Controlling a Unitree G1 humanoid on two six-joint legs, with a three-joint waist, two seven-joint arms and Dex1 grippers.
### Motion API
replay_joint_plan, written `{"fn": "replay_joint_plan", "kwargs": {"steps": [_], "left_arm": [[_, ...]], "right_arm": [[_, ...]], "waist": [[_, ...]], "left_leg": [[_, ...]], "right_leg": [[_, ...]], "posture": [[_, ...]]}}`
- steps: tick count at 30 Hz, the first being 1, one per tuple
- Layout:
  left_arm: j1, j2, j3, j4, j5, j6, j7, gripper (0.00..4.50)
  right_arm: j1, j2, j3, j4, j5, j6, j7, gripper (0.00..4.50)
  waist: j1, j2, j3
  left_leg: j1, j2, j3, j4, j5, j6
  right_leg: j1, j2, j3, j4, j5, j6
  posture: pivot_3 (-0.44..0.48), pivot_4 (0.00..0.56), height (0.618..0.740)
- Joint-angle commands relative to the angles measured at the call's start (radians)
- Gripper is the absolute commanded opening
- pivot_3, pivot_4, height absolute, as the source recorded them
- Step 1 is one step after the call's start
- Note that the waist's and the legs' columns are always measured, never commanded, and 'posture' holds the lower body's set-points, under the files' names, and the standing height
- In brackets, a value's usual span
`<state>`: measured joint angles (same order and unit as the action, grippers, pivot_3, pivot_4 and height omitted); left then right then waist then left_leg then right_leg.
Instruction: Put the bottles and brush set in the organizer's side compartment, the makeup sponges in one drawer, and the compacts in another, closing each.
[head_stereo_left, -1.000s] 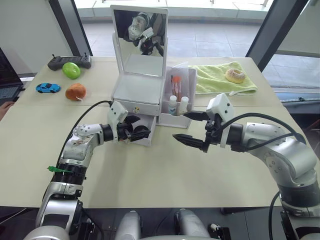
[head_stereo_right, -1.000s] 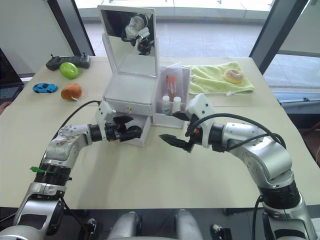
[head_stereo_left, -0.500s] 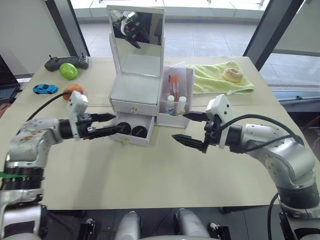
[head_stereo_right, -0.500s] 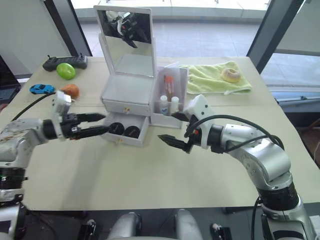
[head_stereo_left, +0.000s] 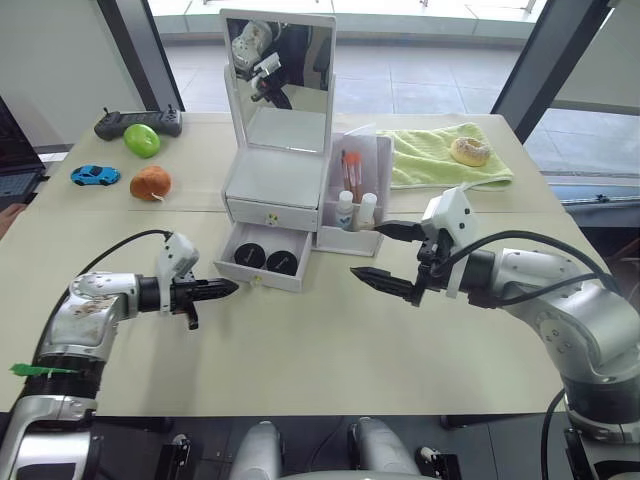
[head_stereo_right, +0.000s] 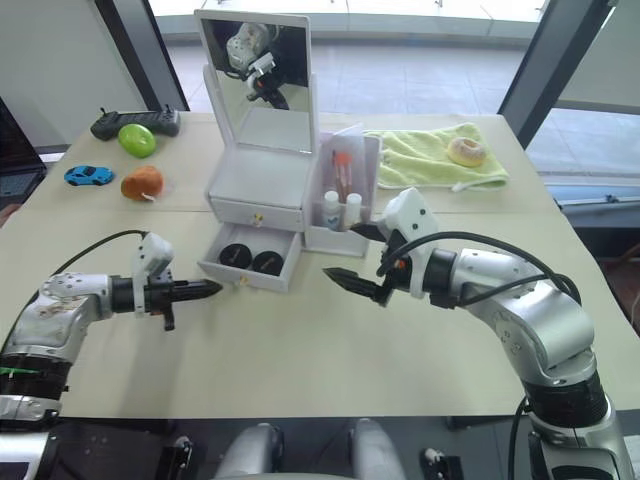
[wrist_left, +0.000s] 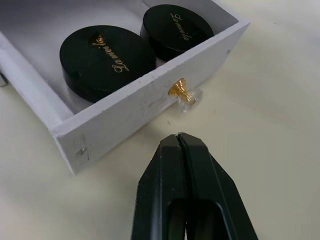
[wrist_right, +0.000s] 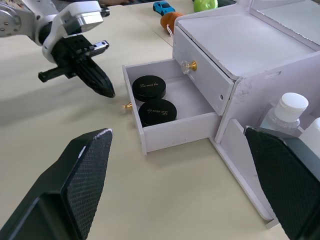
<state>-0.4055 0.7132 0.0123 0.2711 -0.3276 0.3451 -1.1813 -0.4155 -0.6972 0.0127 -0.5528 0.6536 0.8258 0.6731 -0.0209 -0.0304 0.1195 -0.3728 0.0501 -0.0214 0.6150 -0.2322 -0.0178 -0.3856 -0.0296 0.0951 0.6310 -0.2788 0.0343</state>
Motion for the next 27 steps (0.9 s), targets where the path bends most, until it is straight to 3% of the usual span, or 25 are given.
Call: {"fn": "replay_joint_plan", "kwargs": {"steps": [1, 11, 27], "left_arm": [[-0.055, -0.057, 0.001, -0.014, 0.012, -0.038, 0.064, 0.04], [-0.193, -0.189, -0.044, 0.198, 0.17, -0.22, 0.249, 0.04], [-0.328, -0.26, -0.071, 0.472, 0.267, -0.433, 0.307, 0.04]], "right_arm": [[-0.007, -0.007, -0.036, -0.037, 0.023, 0.012, -0.006, 4.5], [-0.014, -0.003, -0.038, -0.049, 0.033, 0.032, -0.022, 4.5], [0.037, -0.013, -0.067, -0.065, 0.05, 0.042, -0.052, 4.5]], "waist": [[0.003, 0.0, 0.0], [0.003, 0.0, 0.0], [0.004, 0.0, 0.0]], "left_leg": [[0.0, 0.0, 0.0, 0.0, 0.0, 0.0], [0.0, 0.0, -0.001, 0.001, 0.0, 0.0], [0.0, -0.001, -0.002, 0.001, 0.0, 0.0]], "right_leg": [[0.0, 0.0, 0.0, 0.0, 0.0, 0.0], [0.0, 0.001, 0.001, 0.0, 0.0, 0.0], [0.001, 0.001, 0.001, 0.0, 0.001, 0.0]], "posture": [[0.0, 0.15, 0.74], [0.0, 0.15, 0.74], [0.0, 0.15, 0.74]]}}
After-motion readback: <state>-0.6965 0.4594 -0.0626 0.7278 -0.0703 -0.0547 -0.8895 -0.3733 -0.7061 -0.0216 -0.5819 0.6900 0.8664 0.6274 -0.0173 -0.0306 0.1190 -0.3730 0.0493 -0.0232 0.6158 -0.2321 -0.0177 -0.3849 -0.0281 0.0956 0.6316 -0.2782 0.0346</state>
